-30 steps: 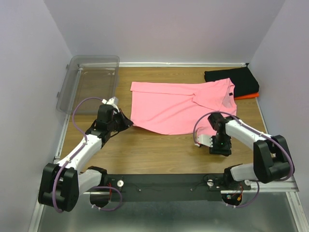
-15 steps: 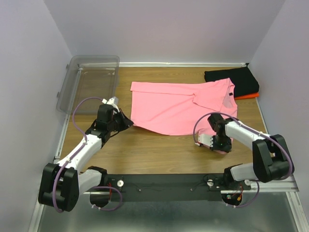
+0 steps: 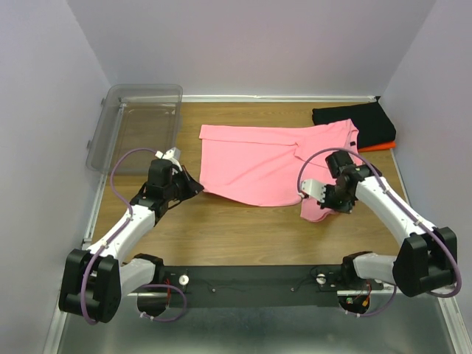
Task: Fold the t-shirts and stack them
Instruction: Fold the tshirt
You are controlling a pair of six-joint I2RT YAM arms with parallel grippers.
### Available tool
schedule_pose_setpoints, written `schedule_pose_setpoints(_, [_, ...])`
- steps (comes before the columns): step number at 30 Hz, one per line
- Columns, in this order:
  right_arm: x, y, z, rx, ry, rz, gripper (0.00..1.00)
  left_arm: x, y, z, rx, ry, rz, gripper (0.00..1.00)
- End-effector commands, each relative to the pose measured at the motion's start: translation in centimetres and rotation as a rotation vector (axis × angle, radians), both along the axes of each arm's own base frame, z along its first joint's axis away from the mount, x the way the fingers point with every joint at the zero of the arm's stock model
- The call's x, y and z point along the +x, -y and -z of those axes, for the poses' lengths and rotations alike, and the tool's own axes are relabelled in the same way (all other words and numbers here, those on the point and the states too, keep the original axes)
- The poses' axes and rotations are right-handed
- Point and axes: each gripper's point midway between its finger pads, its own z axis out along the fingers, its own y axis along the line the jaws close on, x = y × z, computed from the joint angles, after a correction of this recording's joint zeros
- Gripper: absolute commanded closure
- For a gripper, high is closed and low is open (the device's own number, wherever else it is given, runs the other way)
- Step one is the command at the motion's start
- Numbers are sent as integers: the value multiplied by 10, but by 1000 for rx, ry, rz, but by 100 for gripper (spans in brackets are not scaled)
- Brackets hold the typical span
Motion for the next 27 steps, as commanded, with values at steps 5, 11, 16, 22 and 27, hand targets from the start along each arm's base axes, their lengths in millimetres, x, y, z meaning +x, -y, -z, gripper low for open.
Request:
schedule_pose_setpoints(5, [21, -2, -34, 100, 80, 102, 99, 1, 0, -9, -21, 17, 4, 100])
schedule_pose_setpoints(11, [46, 22, -55, 131, 182, 202, 99, 3, -12, 1, -7, -16, -49, 100])
schedule_pose_setpoints(16, [63, 37, -62, 153, 217, 260, 100, 10, -21, 9, 3, -35, -90, 100])
schedule_pose_setpoints(22, [86, 49, -63, 208, 249, 318, 100, 26, -24, 10, 16, -42, -113, 100])
schedule_pose_setpoints(27, [103, 55, -64, 258, 255, 349, 99, 44, -23, 3, 24, -27, -114, 100])
